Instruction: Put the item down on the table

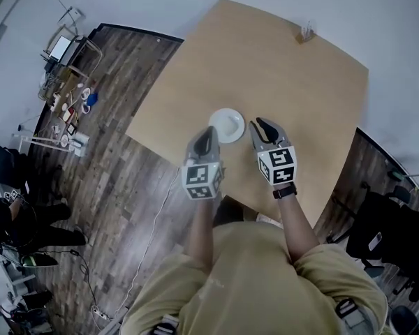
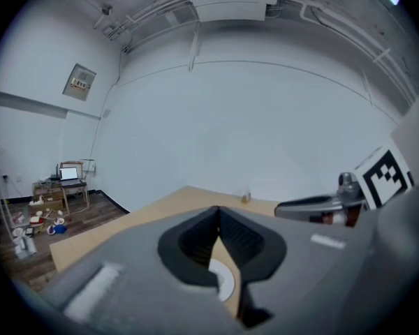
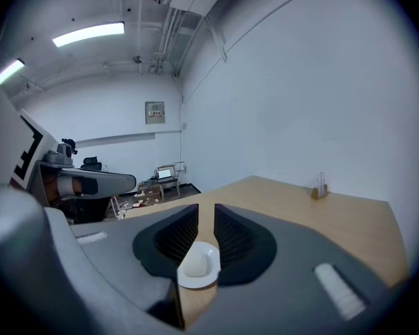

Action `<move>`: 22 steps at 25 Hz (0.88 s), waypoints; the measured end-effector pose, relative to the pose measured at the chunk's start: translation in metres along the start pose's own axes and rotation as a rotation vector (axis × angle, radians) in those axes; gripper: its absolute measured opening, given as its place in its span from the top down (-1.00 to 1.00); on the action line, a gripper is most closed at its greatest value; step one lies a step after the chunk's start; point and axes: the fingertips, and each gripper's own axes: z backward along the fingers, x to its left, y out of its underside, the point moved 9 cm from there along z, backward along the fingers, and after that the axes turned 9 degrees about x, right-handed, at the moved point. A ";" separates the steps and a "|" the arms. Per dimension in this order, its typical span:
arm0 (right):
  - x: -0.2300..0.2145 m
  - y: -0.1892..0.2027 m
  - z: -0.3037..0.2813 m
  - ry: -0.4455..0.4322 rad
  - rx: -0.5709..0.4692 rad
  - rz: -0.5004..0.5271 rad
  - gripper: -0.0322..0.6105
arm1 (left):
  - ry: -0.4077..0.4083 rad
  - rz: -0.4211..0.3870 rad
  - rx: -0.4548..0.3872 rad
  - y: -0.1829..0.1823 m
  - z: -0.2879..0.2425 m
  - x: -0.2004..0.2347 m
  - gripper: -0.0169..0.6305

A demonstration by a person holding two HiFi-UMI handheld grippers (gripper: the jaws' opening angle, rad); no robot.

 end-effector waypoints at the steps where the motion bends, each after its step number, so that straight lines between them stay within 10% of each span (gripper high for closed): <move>1: 0.000 -0.005 0.008 0.000 -0.017 0.007 0.68 | -0.003 -0.006 -0.011 -0.004 0.004 -0.003 0.94; 22: -0.006 -0.042 0.108 0.083 -0.196 0.042 0.88 | -0.102 -0.103 -0.154 -0.032 0.079 -0.045 0.94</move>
